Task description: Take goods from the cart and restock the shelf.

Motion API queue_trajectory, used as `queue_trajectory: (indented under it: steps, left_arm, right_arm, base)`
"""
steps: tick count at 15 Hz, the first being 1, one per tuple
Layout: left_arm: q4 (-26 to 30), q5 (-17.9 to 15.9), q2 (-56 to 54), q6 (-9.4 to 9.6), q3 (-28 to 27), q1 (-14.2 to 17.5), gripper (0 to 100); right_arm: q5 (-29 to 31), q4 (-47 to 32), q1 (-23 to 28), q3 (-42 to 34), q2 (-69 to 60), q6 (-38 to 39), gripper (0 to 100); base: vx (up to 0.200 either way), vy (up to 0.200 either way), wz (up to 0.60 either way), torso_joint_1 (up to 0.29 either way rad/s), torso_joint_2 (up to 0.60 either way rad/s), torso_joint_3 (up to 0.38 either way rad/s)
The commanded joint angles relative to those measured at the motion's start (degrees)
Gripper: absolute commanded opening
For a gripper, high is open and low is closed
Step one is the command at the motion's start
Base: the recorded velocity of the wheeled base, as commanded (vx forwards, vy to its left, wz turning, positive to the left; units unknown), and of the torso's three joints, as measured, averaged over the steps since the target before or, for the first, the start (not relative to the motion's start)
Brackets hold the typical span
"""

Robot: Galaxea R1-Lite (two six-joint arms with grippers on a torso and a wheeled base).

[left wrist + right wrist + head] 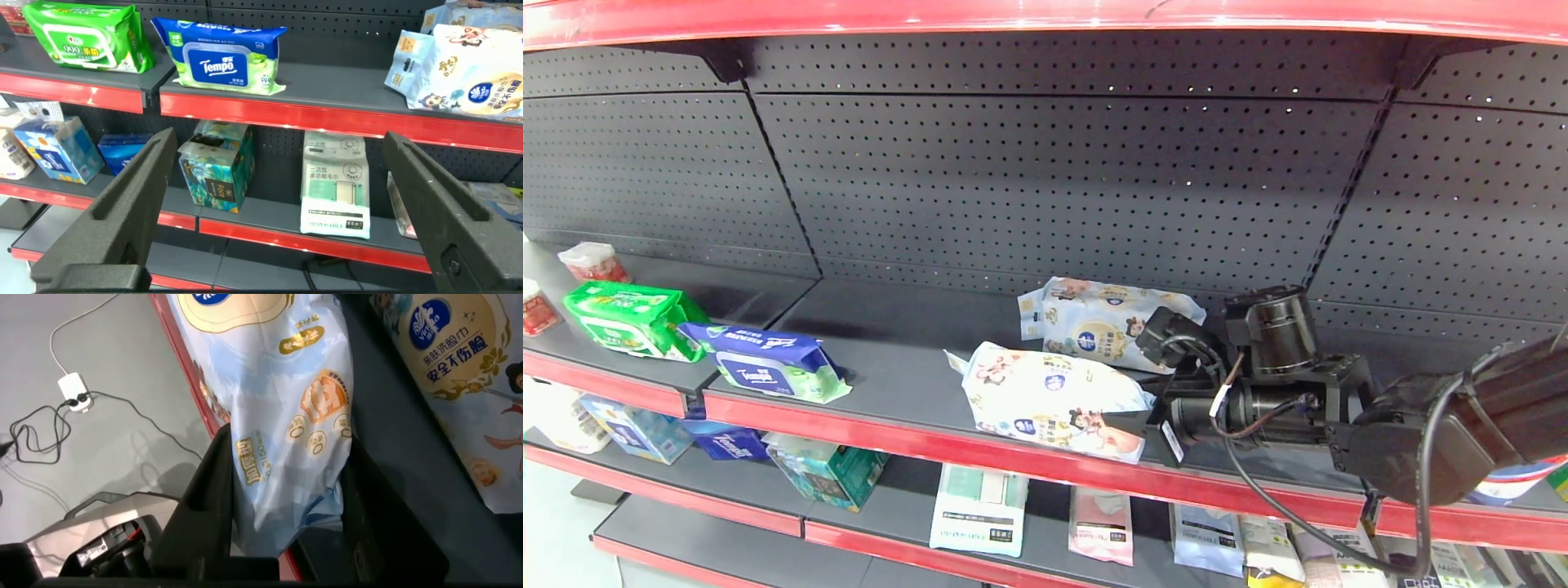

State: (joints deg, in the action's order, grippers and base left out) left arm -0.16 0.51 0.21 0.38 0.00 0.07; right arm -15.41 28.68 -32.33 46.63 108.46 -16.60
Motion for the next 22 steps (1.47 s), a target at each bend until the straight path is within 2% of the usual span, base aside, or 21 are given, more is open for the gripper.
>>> queue_trajectory:
  steps: [1,6,7,16,22]
  left_arm:
    - [-0.02,0.02,-0.03,-0.03,0.00,0.01,100]
    - [-0.02,0.02,-0.03,-0.03,0.00,0.01,100]
    - [-0.02,0.02,-0.03,0.06,0.00,0.01,100]
    - [-0.02,0.02,-0.03,0.06,0.00,0.01,100]
    - [-0.11,0.02,-0.03,0.06,0.00,0.01,100]
  right_arm:
    - [0.03,0.06,-0.10,0.13,0.09,-0.10,0]
    - [1.70,-0.38,-0.28,0.04,-0.18,-0.71,0]
    - [1.96,-0.38,-0.37,-0.13,-0.18,-0.71,100]
    - [2.40,-0.21,0.16,-0.75,-0.97,-0.27,100]
    - [3.28,-0.30,2.97,-1.10,-0.62,-1.50,100]
  base:
    - [0.000,0.000,0.00,0.000,0.00,0.000]
    - [0.000,0.000,0.00,0.000,0.00,0.000]
    - [0.000,0.000,0.00,0.000,0.00,0.000]
    - [0.000,0.000,0.00,0.000,0.00,0.000]
    - [0.000,0.000,0.00,0.000,0.00,0.000]
